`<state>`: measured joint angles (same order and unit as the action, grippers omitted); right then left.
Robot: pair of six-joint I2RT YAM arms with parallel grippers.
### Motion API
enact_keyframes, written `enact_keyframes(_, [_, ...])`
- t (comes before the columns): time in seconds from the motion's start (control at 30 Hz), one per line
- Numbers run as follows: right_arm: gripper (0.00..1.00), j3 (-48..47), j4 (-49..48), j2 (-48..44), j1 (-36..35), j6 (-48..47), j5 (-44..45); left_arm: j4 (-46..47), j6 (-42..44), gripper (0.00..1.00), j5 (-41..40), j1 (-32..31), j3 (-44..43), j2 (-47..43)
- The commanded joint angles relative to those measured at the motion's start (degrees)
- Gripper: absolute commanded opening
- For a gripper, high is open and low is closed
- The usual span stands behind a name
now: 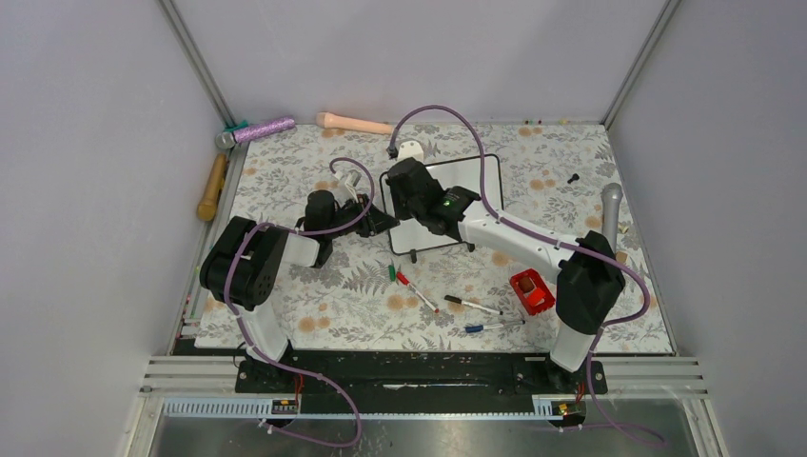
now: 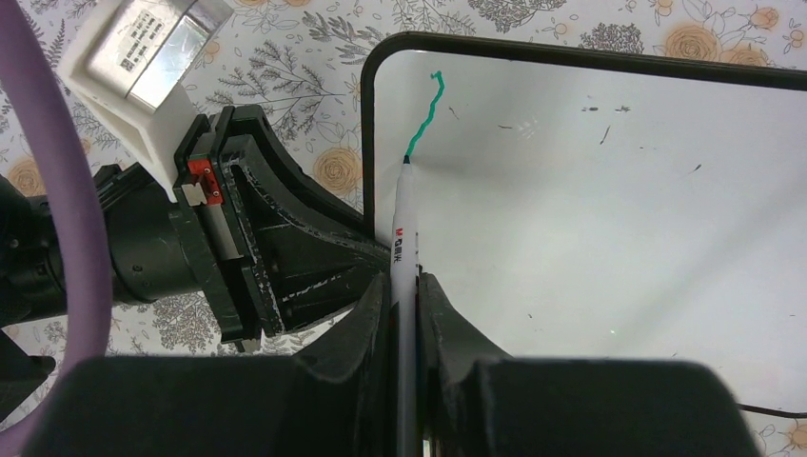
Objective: Write a sentence on the whiteboard
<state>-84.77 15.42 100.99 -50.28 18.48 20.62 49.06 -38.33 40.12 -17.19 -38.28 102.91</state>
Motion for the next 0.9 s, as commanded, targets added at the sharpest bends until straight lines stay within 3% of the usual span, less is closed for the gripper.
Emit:
enact_keyframes(0.0, [0.0, 0.4, 1.4, -1.7, -0.5, 0.9, 0.0, -2.1, 1.1, 0.15, -3.1, 0.2, -1.3, -0.7])
enact_keyframes(0.4, [0.0, 8.9, -11.2, -9.8, -0.5, -1.4, 2.6, -2.2, 0.8, 0.15, -3.2, 0.1, -1.4, -0.5])
enact_keyframes(0.87, [0.0, 2.7, -8.4, -5.3, -0.5, -3.7, 3.5, -2.1, 0.8, 0.15, -3.0, 0.1, -1.4, -0.5])
